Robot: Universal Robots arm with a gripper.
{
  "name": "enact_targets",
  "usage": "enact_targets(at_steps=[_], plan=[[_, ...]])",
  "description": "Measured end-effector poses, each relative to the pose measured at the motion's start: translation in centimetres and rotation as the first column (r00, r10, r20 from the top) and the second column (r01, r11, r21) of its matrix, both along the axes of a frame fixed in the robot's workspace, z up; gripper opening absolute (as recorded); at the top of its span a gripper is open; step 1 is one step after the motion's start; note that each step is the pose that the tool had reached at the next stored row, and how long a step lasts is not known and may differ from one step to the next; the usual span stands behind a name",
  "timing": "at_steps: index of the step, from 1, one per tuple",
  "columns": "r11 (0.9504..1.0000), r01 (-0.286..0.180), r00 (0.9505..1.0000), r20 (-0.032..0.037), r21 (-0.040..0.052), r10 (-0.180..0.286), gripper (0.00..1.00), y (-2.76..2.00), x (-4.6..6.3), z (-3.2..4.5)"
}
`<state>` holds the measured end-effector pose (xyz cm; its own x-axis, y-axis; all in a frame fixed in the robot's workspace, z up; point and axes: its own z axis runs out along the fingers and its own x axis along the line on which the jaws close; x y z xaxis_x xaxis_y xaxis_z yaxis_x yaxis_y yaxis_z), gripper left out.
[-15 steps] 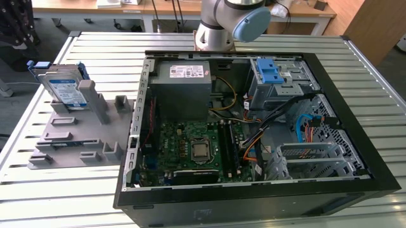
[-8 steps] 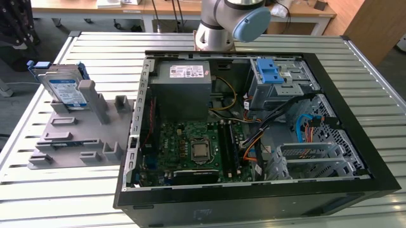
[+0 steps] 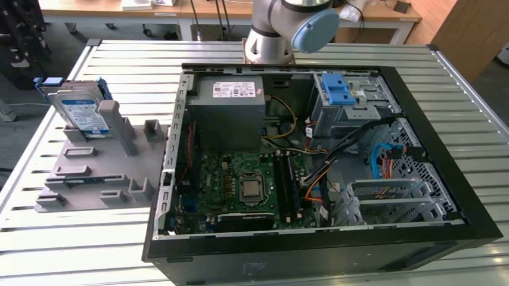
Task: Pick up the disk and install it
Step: 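Pick up the disk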
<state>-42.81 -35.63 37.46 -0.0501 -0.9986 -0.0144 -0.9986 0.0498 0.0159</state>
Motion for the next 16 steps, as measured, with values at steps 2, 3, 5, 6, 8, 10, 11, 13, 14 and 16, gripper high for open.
enact_targets(at_steps=[2, 3, 5, 6, 8, 10, 11, 13, 14, 16], plan=[[1.0, 0.0, 1.0, 0.0, 0.0, 0.0, 0.47, 0.0, 0.0, 0.0], [1.0, -0.001, 1.0, 0.0, 0.0, 0.001, 0.47, 0.0, 0.0, 0.0], [1.0, -0.001, 1.0, 0.0, 0.0, 0.001, 0.53, 0.0, 0.0, 0.0], [1.0, -0.001, 1.0, 0.0, 0.0, 0.001, 0.53, 0.0, 0.0, 0.0], [1.0, -0.002, 1.0, 0.0, 0.0, 0.002, 0.53, 0.0, 0.0, 0.0], [1.0, -0.002, 1.0, 0.0, 0.0, 0.002, 0.53, 0.0, 0.0, 0.0], [1.0, -0.002, 1.0, 0.0, 0.0, 0.002, 0.53, 0.0, 0.0, 0.0], [1.0, -0.002, 1.0, 0.0, 0.0, 0.002, 0.53, 0.0, 0.0, 0.0], [1.0, -0.003, 1.0, 0.0, 0.0, 0.003, 0.53, 0.0, 0.0, 0.0], [1.0, -0.003, 1.0, 0.0, 0.0, 0.003, 0.53, 0.0, 0.0, 0.0]])
